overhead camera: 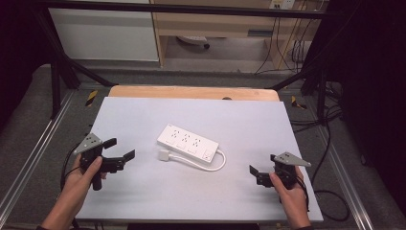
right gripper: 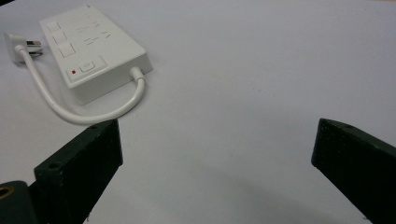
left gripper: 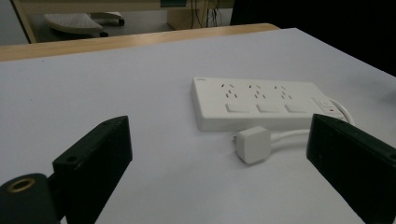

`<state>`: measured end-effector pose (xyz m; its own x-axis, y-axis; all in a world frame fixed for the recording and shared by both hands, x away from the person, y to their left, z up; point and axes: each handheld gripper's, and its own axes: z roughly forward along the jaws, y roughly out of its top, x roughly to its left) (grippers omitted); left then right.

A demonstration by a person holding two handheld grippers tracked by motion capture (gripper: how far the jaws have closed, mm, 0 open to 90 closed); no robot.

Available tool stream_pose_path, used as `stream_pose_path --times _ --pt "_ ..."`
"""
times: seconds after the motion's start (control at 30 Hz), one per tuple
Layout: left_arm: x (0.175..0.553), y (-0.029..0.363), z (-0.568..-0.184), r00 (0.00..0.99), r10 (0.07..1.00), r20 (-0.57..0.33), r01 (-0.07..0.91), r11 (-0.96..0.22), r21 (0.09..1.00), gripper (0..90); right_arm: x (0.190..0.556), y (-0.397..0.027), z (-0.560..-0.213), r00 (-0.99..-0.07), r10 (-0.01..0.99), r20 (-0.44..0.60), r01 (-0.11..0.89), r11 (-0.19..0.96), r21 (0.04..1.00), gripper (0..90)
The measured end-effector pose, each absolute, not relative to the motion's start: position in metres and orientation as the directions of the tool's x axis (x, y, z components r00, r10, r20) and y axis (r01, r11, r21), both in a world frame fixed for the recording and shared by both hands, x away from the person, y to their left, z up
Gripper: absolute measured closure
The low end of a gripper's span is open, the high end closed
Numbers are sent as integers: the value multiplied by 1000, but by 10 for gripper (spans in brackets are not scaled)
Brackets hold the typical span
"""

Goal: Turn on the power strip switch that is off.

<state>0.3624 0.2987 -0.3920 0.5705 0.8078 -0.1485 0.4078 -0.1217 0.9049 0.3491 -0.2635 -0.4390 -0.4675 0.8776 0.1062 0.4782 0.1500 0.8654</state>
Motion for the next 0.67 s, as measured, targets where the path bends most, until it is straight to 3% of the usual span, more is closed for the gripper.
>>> stream_pose_path --times 0.5,0.67 --pt "340 302 -433 571 811 -129 471 -195 860 78 350 -265 -441 -462 881 102 486 155 860 23" --pt "336 293 -443 594 793 -131 492 -230 840 77 357 -266 -449 -425 901 90 542 174 822 22"
